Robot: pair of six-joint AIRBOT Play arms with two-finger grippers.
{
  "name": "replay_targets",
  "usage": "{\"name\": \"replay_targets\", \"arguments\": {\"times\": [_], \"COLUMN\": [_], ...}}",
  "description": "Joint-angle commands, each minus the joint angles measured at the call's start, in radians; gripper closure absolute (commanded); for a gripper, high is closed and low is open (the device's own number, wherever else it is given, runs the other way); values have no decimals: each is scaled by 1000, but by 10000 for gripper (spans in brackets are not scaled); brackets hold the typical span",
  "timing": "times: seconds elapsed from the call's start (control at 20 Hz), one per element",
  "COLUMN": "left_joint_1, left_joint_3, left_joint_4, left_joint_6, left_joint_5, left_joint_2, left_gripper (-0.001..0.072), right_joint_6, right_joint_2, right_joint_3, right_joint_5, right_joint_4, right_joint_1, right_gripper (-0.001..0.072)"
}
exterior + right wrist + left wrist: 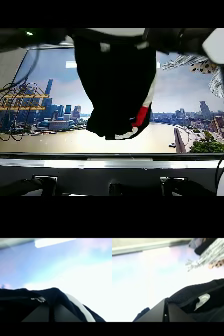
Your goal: Fold the clothes and pants, and hang the long-sleeved shirts on hangers.
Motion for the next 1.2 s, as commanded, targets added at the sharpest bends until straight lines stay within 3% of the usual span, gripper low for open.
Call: {"name": "replay_targets", "arguments": {"times": [0.0,0.35,0.5,0.7,0.85,1.15], "left_joint_1": [9,9,9,9,8,-13], "left_joint_3": [28,26,-42,-293,-516,-763], "left_joint_4": [68,69,68,70,68,56], "left_joint_6": [-96,-194,-280,-341,-365,-341], "left_joint_5": [-53,-175,-255,-291,-236,-141], "left_joint_2": [137,291,285,280,278,219], "left_gripper": [685,685,685,685,684,684], "right_joint_6": [-62,-100,-117,-119,-33,266], "right_joint_2": [14,88,77,76,76,76], "right_joint_3": [106,106,74,-150,-366,-693], "right_joint_5": [-82,-133,-18,183,157,-18], "right_joint_4": [164,330,315,239,109,1], "right_joint_1": [1,1,1,28,143,242], "right_gripper": [679,680,680,680,680,680]}}
